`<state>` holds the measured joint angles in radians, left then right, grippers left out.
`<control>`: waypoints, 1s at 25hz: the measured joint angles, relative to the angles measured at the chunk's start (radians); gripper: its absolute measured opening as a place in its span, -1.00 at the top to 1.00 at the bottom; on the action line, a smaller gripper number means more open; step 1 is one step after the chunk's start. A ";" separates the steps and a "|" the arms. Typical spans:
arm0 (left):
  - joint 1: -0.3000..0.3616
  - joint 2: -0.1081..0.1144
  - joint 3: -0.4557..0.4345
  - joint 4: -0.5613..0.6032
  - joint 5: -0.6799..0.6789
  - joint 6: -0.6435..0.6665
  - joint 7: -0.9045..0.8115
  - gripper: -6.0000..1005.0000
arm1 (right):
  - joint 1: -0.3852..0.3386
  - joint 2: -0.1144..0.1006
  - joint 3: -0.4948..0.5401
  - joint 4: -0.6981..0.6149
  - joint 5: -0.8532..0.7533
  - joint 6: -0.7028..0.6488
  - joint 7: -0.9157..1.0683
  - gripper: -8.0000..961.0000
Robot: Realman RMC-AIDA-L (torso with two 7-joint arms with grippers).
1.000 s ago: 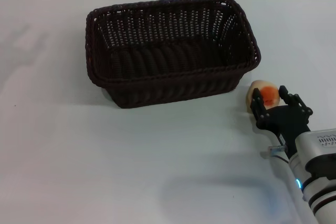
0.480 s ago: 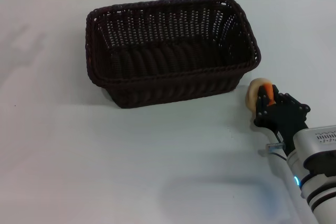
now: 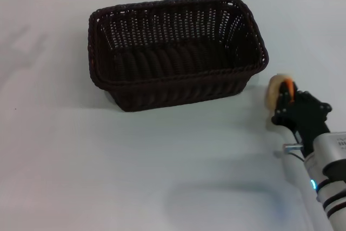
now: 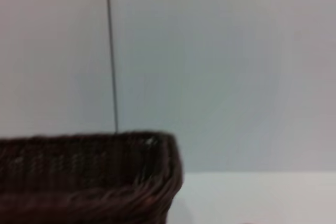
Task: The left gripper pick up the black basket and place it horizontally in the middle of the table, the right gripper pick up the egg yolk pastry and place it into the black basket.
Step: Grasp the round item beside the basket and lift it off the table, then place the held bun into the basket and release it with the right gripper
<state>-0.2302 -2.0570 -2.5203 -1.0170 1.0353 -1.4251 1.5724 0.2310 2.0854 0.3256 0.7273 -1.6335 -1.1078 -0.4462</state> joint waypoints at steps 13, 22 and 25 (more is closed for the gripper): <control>0.003 0.000 -0.002 0.000 0.000 0.000 -0.003 -0.20 | -0.056 -0.004 0.007 0.070 -0.001 -0.327 -0.113 0.83; 0.004 0.000 -0.003 -0.006 -0.002 0.000 -0.009 -0.20 | -0.027 -0.009 0.008 0.128 -0.164 -0.382 -0.225 0.84; 0.005 0.000 -0.003 -0.008 -0.005 0.000 -0.010 -0.20 | 0.009 -0.010 0.004 0.148 -0.239 -0.323 -0.293 0.84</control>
<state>-0.2253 -2.0570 -2.5234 -1.0247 1.0299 -1.4250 1.5625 0.2403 2.0755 0.3292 0.8750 -1.8728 -1.4312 -0.7397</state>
